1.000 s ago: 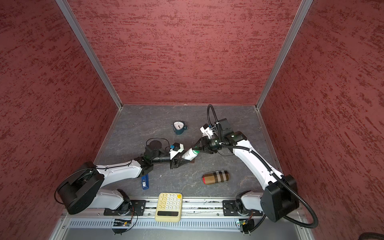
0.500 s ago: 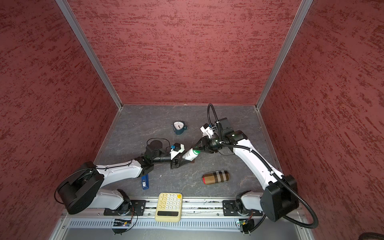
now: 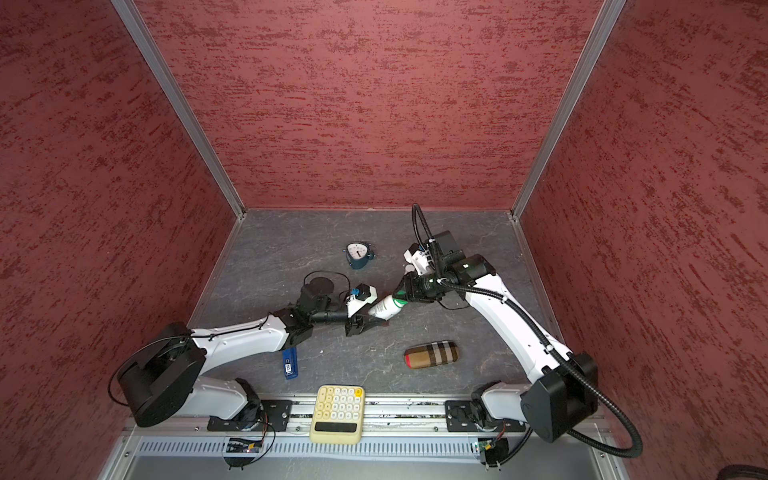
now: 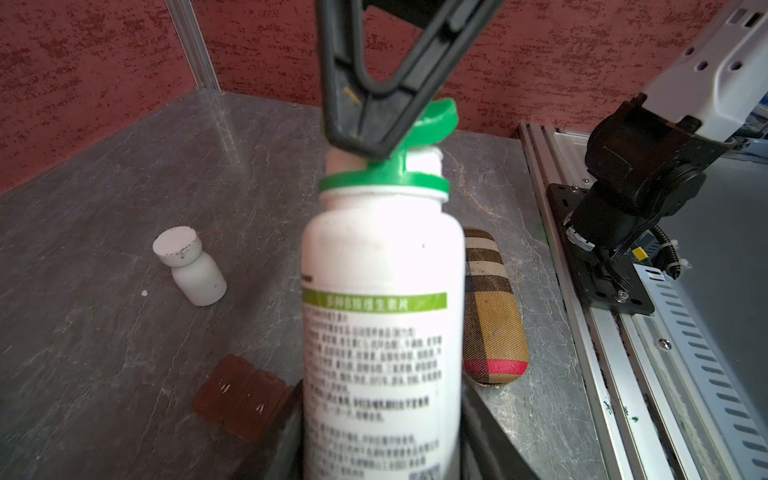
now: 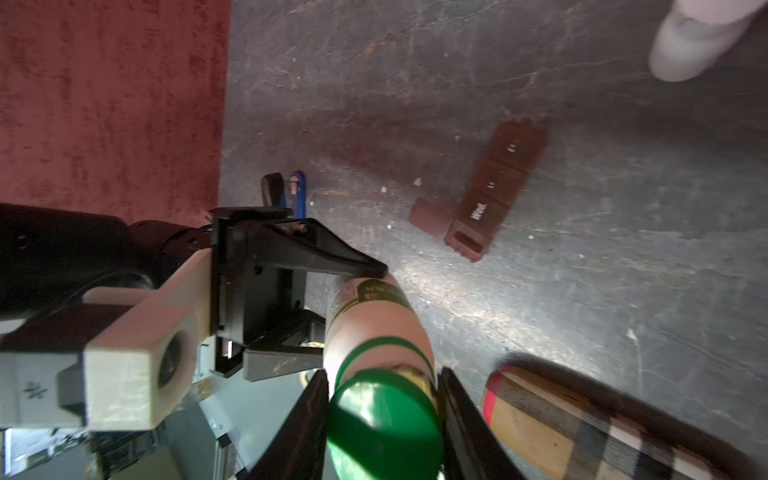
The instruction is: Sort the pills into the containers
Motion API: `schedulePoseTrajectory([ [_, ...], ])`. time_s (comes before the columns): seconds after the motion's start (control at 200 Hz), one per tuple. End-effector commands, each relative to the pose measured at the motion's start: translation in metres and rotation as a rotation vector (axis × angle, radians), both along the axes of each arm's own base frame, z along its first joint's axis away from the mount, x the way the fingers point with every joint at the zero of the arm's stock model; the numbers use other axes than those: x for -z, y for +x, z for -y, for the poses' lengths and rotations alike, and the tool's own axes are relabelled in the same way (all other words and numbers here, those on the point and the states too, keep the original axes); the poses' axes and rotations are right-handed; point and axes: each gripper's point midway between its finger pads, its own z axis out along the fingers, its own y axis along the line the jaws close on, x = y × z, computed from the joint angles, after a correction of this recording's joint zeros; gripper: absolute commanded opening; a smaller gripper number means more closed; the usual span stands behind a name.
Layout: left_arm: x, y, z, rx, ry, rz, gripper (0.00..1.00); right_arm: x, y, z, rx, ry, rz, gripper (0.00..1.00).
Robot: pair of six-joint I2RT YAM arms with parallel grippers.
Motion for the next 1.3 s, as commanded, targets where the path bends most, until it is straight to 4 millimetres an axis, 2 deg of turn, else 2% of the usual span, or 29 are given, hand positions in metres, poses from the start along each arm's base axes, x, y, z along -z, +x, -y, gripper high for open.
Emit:
schedulePoseTrajectory([
  [0.0, -0.001, 0.018, -0.007, -0.084, 0.025, 0.013, 0.00, 0.015, 0.004, 0.038, 0.067, -0.237, 0.036, 0.31],
  [0.21, -0.002, 0.017, -0.006, -0.079, 0.017, 0.007, 0.00, 0.008, 0.006, 0.036, 0.068, -0.233, 0.069, 0.33],
  [0.371, 0.002, 0.020, -0.006, -0.101, 0.039, -0.003, 0.00, -0.001, 0.002, 0.019, 0.022, -0.139, 0.071, 0.41],
  [0.631, 0.015, 0.018, -0.011, -0.130, 0.093, -0.017, 0.00, -0.013, -0.006, -0.003, -0.037, 0.011, 0.074, 0.47],
  [0.962, 0.026, 0.013, -0.014, -0.150, 0.128, -0.018, 0.00, -0.022, -0.008, -0.016, -0.064, 0.100, 0.087, 0.45],
  [1.162, 0.025, 0.009, -0.017, -0.165, 0.117, -0.008, 0.00, -0.012, -0.005, -0.011, -0.040, 0.073, 0.088, 0.45],
  [1.298, 0.023, 0.002, -0.023, -0.175, 0.102, -0.008, 0.00, 0.004, 0.001, -0.002, 0.018, 0.016, 0.065, 0.56],
])
